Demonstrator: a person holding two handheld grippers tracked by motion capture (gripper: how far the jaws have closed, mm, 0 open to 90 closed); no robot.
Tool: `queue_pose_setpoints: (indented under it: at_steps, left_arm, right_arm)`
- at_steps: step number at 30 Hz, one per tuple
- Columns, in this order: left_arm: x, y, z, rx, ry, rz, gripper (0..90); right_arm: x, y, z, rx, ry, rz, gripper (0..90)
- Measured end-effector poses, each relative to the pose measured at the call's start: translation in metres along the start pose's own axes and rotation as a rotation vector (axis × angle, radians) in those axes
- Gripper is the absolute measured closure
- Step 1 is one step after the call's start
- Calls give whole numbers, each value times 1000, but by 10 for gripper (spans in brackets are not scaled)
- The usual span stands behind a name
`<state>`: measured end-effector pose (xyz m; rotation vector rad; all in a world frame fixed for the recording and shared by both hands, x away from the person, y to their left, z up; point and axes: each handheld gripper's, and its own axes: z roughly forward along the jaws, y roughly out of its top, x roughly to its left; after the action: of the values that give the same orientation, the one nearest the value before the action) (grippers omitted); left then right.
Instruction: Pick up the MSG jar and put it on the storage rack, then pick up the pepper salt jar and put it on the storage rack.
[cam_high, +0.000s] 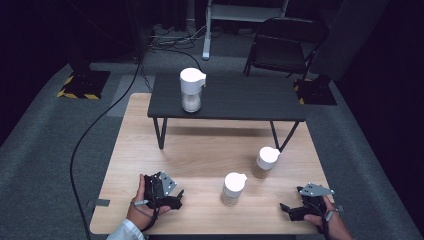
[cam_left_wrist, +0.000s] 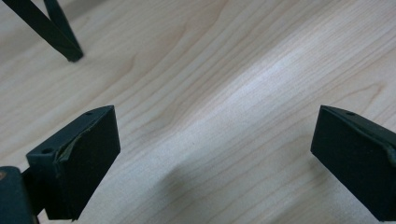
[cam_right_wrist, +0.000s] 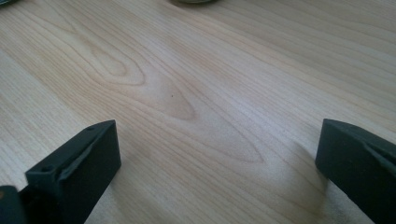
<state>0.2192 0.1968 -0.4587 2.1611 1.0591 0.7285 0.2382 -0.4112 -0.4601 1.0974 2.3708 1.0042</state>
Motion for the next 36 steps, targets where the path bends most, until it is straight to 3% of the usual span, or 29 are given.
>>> queue_pose_setpoints:
  at_steps: [7, 16, 36]
  left_arm:
    - [11, -4, 2, 21, -43, -41, 12]
    - [40, -9, 0, 68, -137, -161, 8]
    - [47, -12, 0, 67, -157, -143, 2]
  right_arm:
    - [0, 0, 0, 0, 0, 0, 0]
    - [0, 0, 0, 0, 0, 0, 0]
    - [0, 0, 0, 0, 0, -1, 0]
